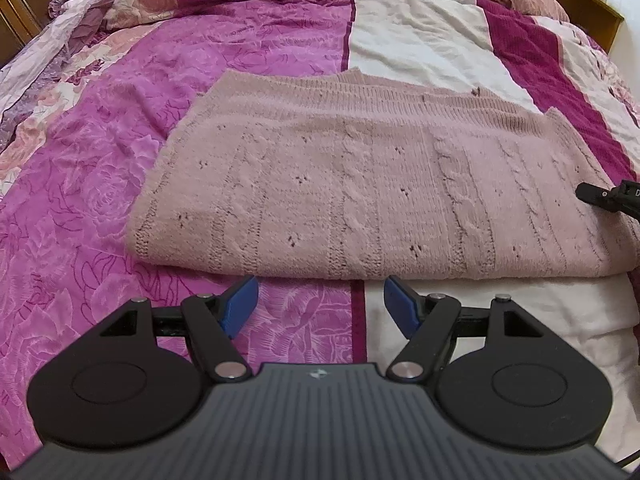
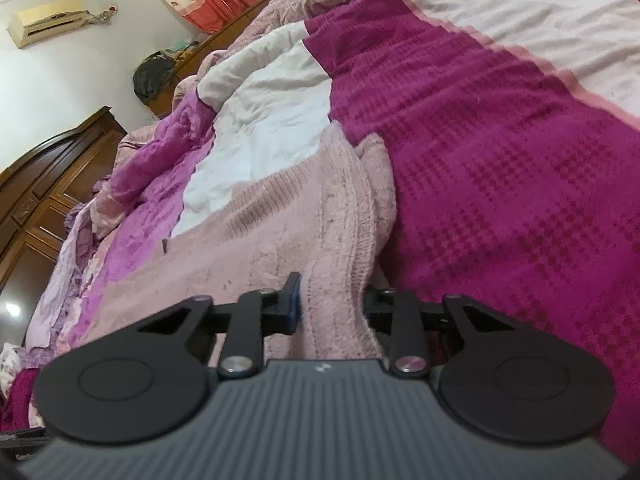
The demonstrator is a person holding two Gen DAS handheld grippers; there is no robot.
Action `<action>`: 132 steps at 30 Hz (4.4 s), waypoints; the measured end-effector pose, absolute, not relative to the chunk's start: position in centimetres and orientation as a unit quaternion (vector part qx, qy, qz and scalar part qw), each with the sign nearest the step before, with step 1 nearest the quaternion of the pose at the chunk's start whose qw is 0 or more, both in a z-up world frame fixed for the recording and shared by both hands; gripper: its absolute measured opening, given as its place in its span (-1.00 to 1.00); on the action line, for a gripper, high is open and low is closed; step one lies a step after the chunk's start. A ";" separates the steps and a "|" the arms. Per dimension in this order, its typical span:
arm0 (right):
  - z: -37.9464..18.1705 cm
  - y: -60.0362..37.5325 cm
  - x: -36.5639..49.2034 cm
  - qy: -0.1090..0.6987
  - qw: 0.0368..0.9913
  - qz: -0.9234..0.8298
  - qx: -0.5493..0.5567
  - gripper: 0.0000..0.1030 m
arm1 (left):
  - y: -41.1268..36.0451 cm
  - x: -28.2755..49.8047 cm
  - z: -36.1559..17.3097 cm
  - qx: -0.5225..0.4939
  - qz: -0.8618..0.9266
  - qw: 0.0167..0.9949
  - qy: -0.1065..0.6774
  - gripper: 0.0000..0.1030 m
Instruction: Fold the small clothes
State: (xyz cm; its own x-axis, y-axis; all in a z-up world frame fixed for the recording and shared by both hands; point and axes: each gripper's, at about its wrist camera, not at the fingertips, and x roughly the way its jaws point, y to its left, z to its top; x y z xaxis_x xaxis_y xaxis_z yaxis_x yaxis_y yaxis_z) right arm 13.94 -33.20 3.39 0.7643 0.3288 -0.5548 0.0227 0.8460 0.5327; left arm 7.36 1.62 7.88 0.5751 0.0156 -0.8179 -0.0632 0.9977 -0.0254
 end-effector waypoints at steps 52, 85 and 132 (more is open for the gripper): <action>14.4 -20.5 14.9 0.277 0.912 0.188 0.236 -0.52 | 12.7 5.3 10.4 -0.082 0.098 0.890 0.437 0.47; 11.6 -3.9 13.0 0.320 0.894 0.274 0.153 -0.70 | 21.4 2.3 10.1 -0.156 0.113 0.893 0.407 0.47; 6.4 -14.4 10.1 0.317 0.909 0.145 0.226 0.21 | 12.4 16.6 12.0 -0.080 -0.085 0.934 0.336 -0.55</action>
State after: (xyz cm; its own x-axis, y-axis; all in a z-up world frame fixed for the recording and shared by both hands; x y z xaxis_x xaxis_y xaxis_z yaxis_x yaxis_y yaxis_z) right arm 10.11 -14.42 6.36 0.7565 0.4078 -0.5113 -0.1210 0.8556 0.5033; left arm 16.62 12.45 12.03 0.7593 -0.2121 -0.6153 0.1044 0.9729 -0.2065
